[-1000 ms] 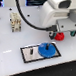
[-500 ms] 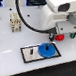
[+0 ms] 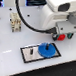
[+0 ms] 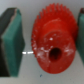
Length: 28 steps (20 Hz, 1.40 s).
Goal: Insert the blue gear onto the right peg, followed by the red gear
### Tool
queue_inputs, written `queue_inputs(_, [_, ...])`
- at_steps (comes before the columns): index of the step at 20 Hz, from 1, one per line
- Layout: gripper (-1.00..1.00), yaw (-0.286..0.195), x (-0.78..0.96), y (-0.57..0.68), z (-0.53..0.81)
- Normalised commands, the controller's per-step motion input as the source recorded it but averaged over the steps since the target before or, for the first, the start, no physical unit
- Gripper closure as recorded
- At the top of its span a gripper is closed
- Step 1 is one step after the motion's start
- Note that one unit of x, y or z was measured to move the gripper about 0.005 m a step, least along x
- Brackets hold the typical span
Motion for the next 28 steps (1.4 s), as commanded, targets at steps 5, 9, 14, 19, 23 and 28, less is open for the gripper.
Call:
queue_inputs(5, [1.00, 0.000, 0.02, 0.01, 0.29])
queue_inputs(9, [1.00, 0.000, 0.18, 0.01, 0.54])
queue_inputs(14, [1.00, 0.000, 0.35, -0.07, 0.58])
queue_inputs(19, [1.00, 0.000, 0.43, -0.20, 0.55])
queue_inputs(23, [1.00, 0.000, 0.51, -0.29, 0.48])
queue_inputs(28, [1.00, 0.000, 0.53, -0.37, 0.37])
